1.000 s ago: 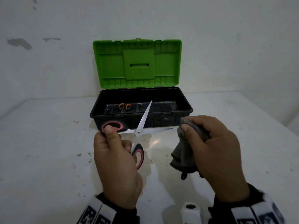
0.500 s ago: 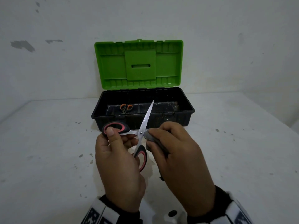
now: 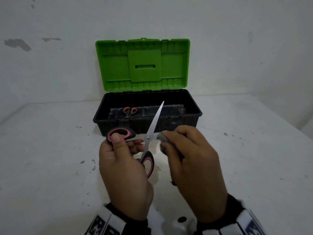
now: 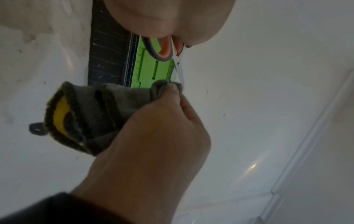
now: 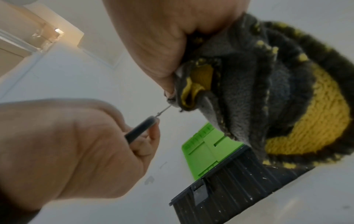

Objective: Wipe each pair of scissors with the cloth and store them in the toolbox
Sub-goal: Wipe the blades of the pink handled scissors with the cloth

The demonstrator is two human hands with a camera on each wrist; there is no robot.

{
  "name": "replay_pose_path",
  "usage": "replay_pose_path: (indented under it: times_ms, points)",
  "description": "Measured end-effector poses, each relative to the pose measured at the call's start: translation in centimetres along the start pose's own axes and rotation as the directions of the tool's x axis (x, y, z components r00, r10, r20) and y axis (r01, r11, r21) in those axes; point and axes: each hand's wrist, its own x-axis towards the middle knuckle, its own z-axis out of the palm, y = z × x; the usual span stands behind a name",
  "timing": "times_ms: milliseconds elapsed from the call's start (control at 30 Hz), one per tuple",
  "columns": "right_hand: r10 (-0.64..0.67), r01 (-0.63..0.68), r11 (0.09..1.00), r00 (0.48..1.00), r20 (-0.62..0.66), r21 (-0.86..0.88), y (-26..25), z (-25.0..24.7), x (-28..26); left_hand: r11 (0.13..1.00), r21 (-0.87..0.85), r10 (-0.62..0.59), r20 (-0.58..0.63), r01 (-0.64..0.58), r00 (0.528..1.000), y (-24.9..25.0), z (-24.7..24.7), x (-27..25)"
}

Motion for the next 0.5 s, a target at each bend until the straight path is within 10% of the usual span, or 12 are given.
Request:
replay_pose_path:
  times_ms: [500]
  points:
    - [0.081, -0.075, 0.994, 0.994, -0.076, 0.078, 2.1, -1.9, 0.4, 0.998, 0.0, -0.058, 0.001, 0.058, 0.998, -0.4, 0.0, 0.2]
